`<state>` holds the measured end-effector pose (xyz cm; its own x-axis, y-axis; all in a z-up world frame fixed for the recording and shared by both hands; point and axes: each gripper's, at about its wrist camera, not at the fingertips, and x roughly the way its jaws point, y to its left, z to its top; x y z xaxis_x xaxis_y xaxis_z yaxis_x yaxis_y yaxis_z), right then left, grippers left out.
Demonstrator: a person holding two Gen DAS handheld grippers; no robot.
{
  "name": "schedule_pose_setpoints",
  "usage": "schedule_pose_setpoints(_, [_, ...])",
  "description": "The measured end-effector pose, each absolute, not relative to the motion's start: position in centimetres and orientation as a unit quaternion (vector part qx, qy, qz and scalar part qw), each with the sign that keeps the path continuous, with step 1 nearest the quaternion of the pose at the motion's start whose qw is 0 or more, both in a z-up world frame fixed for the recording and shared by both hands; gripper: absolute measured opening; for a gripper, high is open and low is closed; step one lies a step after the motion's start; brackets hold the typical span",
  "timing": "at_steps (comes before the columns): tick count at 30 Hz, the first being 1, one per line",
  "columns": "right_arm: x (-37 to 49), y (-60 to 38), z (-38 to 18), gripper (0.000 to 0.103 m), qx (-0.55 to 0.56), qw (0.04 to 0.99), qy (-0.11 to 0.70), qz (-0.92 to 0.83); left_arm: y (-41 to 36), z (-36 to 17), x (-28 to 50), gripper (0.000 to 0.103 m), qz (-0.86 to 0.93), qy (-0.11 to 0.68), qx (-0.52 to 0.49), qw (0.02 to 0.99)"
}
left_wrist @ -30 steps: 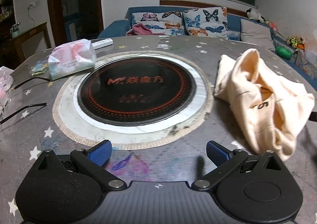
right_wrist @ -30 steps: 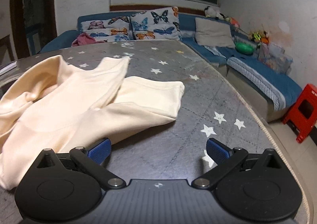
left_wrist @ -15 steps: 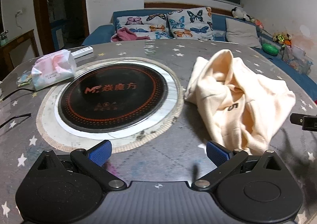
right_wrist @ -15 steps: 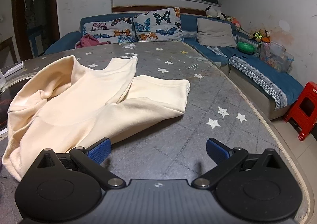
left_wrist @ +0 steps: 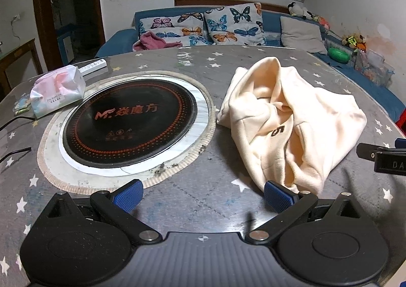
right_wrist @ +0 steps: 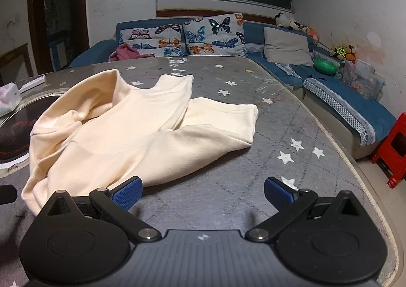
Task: Fold clothes
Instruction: 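Approach the crumpled cream sweatshirt with both open grippers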
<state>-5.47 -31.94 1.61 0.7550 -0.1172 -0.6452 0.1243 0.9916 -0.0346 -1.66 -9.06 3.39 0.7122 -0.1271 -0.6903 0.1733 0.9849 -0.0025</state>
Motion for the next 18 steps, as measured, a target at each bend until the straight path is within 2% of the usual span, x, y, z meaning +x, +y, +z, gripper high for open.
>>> schedule_pose_setpoints(18, [-7.7, -30.0, 2.6, 0.103, -0.009, 0.943, 0.331, -0.026, -9.8, 4.6, -2.2, 0.103, -0.076, 0.376, 0.03, 0.923])
